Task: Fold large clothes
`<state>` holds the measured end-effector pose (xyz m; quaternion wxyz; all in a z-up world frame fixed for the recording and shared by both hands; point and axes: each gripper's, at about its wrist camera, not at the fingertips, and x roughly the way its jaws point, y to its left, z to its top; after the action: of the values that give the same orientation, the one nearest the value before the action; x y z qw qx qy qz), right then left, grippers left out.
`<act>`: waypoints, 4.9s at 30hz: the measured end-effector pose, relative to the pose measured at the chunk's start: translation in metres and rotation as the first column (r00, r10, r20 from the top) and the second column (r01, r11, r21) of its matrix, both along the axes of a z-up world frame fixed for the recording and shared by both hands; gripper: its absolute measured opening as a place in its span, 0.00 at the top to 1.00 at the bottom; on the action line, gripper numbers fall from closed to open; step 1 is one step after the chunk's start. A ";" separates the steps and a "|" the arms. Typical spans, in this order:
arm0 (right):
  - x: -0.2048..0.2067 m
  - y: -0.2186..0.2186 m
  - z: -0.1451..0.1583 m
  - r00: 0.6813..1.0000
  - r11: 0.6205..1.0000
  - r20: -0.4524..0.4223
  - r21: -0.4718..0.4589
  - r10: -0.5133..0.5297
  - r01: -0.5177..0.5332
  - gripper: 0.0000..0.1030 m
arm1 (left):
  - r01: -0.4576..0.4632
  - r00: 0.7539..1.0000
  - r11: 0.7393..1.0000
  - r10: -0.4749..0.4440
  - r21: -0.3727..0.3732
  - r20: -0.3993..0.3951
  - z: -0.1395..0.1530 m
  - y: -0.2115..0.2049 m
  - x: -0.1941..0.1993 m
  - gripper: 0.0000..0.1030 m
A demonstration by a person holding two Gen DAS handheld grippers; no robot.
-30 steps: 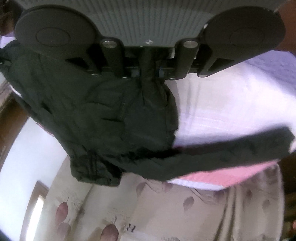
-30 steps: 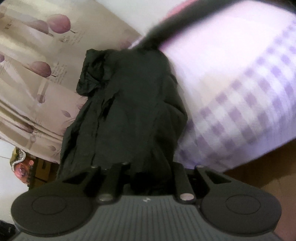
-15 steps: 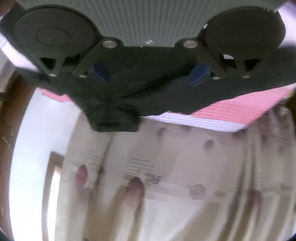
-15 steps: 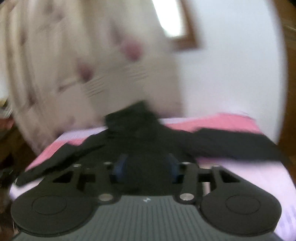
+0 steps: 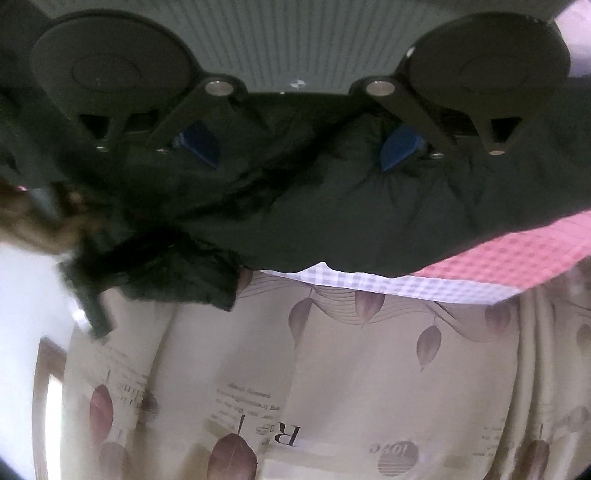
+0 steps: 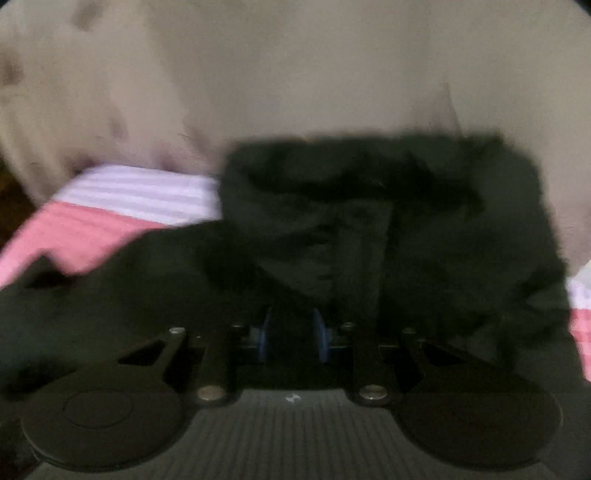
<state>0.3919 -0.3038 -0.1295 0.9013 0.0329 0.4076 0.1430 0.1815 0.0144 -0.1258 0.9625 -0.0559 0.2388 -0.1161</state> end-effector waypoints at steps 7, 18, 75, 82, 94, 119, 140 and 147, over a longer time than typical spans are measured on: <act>0.037 -0.057 -0.036 0.965 0.925 -0.064 0.276 -0.255 0.263 1.00 | 0.013 1.000 1.000 -0.014 -0.012 -0.019 -0.004 -0.003 0.002 0.01; -0.043 -0.167 -0.010 0.935 0.854 -0.070 0.388 -0.348 0.347 0.99 | 0.004 0.999 0.998 -0.006 -0.065 -0.035 -0.006 0.002 0.003 0.00; -0.449 -0.560 -0.100 0.407 0.014 -0.469 0.643 -0.784 0.766 0.19 | -0.092 0.991 0.989 0.103 0.118 -0.089 -0.010 -0.019 0.007 0.00; -0.420 -0.561 -0.127 0.377 -0.100 -0.496 0.697 -0.782 0.710 0.64 | -0.092 0.990 0.986 0.106 0.142 -0.095 -0.010 -0.022 0.009 0.00; -0.386 -0.516 0.020 0.531 0.333 -0.007 0.772 -0.847 0.542 0.94 | -0.095 0.990 0.991 0.104 0.094 -0.090 -0.010 -0.016 0.007 0.00; -0.163 0.050 0.024 0.972 0.991 0.233 0.134 -0.024 -0.007 0.94 | -0.152 0.987 0.958 0.136 -0.243 -0.081 -0.012 0.029 -0.003 0.00; -0.157 0.081 -0.004 0.984 0.997 0.178 -0.081 0.019 -0.004 0.23 | -0.354 0.928 0.833 0.256 -0.425 -0.270 0.014 0.137 -0.078 0.00; -0.261 0.047 0.044 0.937 0.964 0.336 0.267 -0.098 0.005 0.15 | -0.476 0.875 0.740 0.344 -0.476 -0.340 0.008 0.218 -0.092 0.00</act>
<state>0.1311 -0.2567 -0.0852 0.9501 0.1367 0.2192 0.1751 0.0890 0.2326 -0.1181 0.8728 -0.3923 0.2869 0.0441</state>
